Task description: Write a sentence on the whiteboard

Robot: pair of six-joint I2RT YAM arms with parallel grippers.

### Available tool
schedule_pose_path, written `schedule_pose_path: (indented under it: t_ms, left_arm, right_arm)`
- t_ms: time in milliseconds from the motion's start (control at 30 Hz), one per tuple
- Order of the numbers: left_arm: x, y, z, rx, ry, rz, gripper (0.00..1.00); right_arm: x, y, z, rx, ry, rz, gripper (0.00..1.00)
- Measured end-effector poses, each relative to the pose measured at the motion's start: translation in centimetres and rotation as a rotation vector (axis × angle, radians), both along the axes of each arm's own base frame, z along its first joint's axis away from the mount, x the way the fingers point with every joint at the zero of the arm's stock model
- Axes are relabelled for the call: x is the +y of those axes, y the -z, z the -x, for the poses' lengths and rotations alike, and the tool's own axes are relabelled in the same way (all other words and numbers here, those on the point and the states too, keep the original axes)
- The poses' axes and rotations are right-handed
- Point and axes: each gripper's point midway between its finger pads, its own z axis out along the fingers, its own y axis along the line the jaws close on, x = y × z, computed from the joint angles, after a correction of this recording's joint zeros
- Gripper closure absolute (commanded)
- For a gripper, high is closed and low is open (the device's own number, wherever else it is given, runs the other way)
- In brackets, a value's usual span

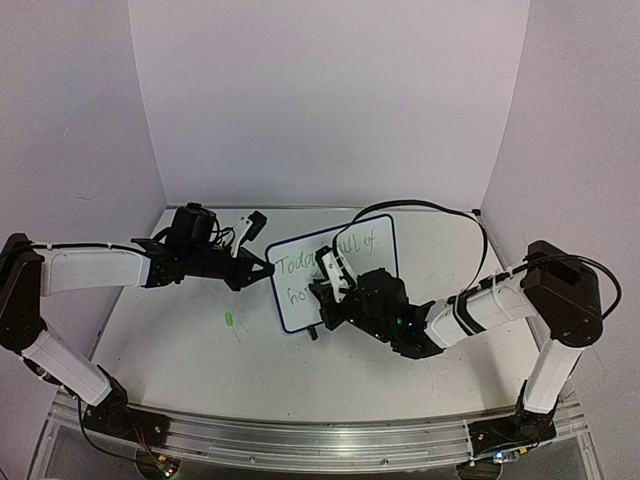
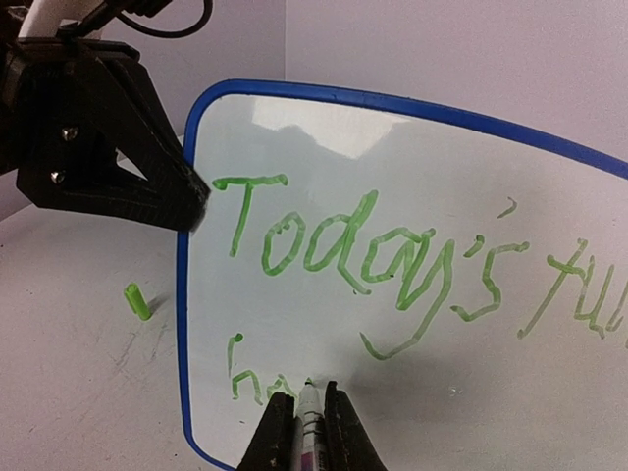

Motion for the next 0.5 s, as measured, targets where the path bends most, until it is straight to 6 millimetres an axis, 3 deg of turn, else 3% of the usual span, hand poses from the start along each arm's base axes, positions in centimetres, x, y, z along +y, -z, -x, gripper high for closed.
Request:
schedule_pose_path:
  t_ms: [300,500]
  left_arm:
    - [0.0,0.0,0.0,0.000,-0.002,-0.001,1.00]
    - [0.0,0.0,0.0,-0.001,-0.001,0.000,1.00]
  right_arm:
    - [0.1,0.7,0.2,0.034,0.004,-0.003,1.00]
    - [0.1,2.2,1.0,0.078,0.002,0.019,1.00]
